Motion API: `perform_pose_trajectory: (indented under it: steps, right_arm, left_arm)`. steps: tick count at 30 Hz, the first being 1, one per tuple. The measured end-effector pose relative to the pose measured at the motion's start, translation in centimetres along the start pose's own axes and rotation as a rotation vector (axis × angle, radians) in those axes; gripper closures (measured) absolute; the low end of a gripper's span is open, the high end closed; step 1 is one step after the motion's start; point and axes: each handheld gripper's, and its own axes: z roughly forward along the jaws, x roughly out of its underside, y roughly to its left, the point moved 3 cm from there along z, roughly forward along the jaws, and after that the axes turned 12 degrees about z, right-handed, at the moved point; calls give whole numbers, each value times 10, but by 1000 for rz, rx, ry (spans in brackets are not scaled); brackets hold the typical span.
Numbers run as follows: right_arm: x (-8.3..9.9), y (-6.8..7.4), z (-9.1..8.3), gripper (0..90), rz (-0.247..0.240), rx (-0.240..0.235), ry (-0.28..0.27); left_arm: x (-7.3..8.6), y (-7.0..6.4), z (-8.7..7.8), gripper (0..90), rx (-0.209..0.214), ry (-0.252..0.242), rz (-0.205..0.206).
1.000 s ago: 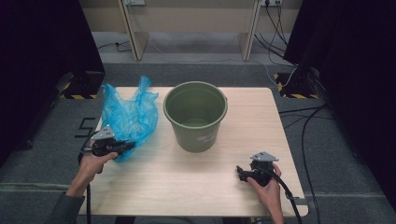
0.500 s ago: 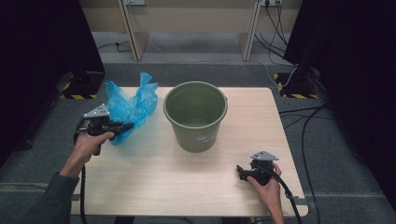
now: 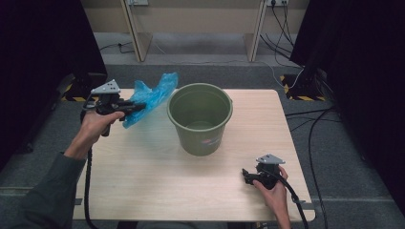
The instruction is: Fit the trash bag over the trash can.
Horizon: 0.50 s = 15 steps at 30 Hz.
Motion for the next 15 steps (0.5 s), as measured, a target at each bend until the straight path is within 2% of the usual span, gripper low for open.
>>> perform_pose_trajectory:
  steps: [3,4,7,8,11,15]
  right_arm:
    - [0,0,0,148,4,0,1]
    - [0,0,0,148,4,0,1]
    - [0,0,0,148,4,0,1]
    - [0,0,0,148,4,0,1]
    - [0,-1,0,148,-3,1,1]
    - [0,-1,0,148,-2,1,1]
  left_arm:
    - [-23,-2,8,817,3,-9,31]
    - [-23,-2,8,817,3,-9,31]
    - [-50,-10,21,817,10,-19,75]
    - [-50,-10,21,818,10,-19,75]
    - [-74,-23,37,817,29,-12,128]
    - [-97,-38,57,818,51,-1,175]
